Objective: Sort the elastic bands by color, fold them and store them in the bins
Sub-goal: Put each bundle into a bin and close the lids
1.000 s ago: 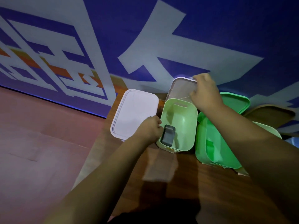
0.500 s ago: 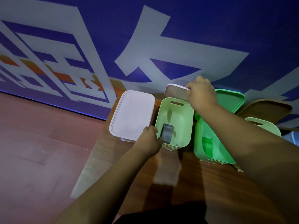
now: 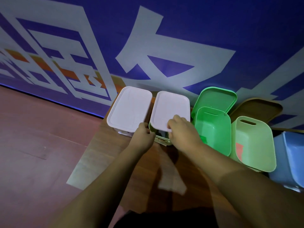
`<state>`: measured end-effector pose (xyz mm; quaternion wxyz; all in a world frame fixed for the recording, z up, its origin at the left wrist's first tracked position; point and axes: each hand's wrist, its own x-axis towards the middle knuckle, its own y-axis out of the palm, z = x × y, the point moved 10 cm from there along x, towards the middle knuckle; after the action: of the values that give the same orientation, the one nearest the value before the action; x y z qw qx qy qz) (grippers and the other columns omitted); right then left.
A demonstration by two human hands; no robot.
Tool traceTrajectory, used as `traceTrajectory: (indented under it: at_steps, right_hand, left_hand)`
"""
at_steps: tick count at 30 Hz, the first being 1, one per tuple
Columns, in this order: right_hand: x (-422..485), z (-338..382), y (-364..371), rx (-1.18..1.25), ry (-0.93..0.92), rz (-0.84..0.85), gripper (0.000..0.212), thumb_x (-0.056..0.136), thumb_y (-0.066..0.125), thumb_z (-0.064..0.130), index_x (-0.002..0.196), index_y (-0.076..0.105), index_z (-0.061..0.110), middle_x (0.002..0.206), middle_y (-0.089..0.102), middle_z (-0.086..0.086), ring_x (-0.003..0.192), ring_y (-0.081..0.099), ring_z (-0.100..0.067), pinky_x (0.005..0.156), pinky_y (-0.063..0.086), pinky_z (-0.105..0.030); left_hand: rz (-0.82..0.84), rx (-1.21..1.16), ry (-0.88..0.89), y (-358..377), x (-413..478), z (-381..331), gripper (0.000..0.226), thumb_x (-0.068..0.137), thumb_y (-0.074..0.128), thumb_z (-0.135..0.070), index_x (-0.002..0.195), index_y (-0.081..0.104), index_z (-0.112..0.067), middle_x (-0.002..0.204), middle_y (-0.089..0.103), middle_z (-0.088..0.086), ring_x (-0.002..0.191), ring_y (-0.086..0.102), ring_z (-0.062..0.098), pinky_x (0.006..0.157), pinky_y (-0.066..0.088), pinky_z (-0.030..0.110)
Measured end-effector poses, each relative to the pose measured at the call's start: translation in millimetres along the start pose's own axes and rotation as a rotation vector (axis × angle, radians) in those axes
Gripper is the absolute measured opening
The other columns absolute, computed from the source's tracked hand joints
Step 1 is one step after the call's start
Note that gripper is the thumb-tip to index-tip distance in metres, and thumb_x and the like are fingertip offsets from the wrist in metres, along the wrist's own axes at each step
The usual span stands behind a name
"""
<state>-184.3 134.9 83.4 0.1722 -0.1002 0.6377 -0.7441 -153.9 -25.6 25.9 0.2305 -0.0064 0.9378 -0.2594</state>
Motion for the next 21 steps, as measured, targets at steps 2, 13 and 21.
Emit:
traceTrajectory:
  at_steps: [2,13,21]
  right_hand:
    - [-8,4,19,0.008,-0.015,0.043,0.016,0.092,0.063,0.014,0.107,0.063,0.016,0.112,0.055,-0.008,0.102,0.056,-0.034,0.08,0.05,-0.045]
    - [-15,2,56,0.144,0.018,0.084,0.025,0.1,0.056,0.006,0.121,0.066,0.015,0.122,0.055,-0.005,0.114,0.053,-0.028,0.098,0.049,-0.042]
    - [-13,-5,51,0.289,0.034,0.087,0.029,0.104,0.056,0.016,0.13,0.067,0.017,0.13,0.055,0.0,0.12,0.053,-0.021,0.106,0.05,-0.04]
  left_hand:
    - [-0.005,0.013,0.03,4,-8,-6,0.034,0.1,0.061,-0.013,0.133,0.053,-0.011,0.11,0.069,0.002,0.097,0.067,0.017,0.074,0.052,0.026]
    - [0.033,0.212,0.109,23,-15,-6,0.023,0.097,0.058,-0.016,0.119,0.054,-0.021,0.109,0.066,-0.001,0.101,0.065,0.02,0.088,0.057,0.034]
    - [-0.009,0.313,0.025,24,0,-10,0.041,0.1,0.061,-0.02,0.138,0.051,-0.009,0.134,0.058,0.014,0.118,0.06,0.032,0.098,0.052,0.038]
